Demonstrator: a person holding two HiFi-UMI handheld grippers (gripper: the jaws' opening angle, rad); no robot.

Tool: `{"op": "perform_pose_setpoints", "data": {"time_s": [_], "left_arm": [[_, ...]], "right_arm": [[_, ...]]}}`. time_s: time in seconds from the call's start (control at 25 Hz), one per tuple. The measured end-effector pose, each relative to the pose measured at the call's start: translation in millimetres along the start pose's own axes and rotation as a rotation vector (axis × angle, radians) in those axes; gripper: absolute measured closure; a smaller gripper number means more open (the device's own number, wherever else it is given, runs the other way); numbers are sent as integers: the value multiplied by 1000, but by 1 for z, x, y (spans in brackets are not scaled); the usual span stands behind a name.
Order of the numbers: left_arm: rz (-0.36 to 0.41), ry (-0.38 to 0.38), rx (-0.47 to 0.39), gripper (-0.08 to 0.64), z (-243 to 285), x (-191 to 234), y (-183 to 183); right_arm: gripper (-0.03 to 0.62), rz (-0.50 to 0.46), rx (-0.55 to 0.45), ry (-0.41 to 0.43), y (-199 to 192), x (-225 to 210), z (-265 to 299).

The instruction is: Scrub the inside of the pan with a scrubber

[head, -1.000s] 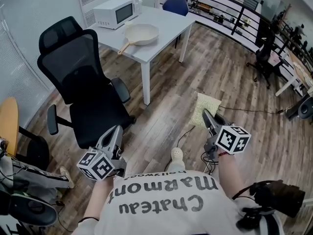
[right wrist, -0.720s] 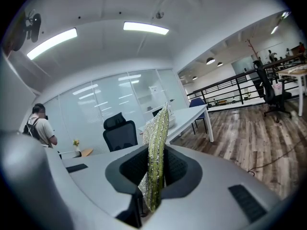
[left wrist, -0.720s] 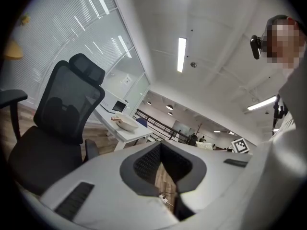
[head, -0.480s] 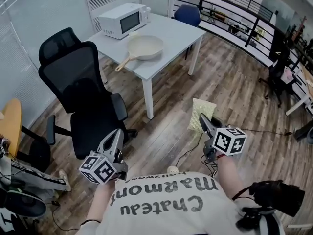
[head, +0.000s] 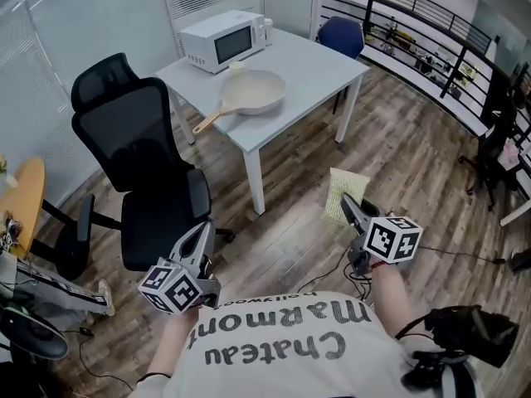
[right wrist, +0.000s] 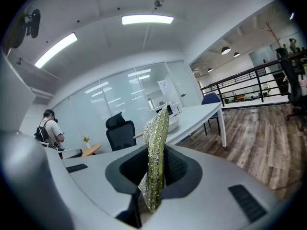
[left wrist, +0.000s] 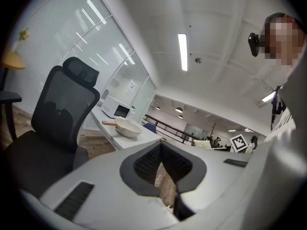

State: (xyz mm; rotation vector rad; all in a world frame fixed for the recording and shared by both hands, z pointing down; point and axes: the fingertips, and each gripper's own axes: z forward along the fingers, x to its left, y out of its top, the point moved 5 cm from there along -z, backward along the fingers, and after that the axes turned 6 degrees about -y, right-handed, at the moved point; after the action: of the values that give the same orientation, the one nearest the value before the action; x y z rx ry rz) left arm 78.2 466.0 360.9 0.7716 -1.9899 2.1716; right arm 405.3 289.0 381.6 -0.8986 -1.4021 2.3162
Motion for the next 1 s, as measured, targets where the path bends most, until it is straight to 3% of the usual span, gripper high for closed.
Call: {"op": "perform_pose_setpoints", "data": {"time_s": [0.28,0.6,1.0], "left_arm": [[39,76,-9,563,13,-10,-3],[-6,142,-82,563,9,-12,7],[24,188,-68,564,20,1,24]], "right_arm": [[537,59,25,48,-2,-33,23],[537,130,122,88,-23,-51,37],[537,130,93,154,-19,-45,39]]}}
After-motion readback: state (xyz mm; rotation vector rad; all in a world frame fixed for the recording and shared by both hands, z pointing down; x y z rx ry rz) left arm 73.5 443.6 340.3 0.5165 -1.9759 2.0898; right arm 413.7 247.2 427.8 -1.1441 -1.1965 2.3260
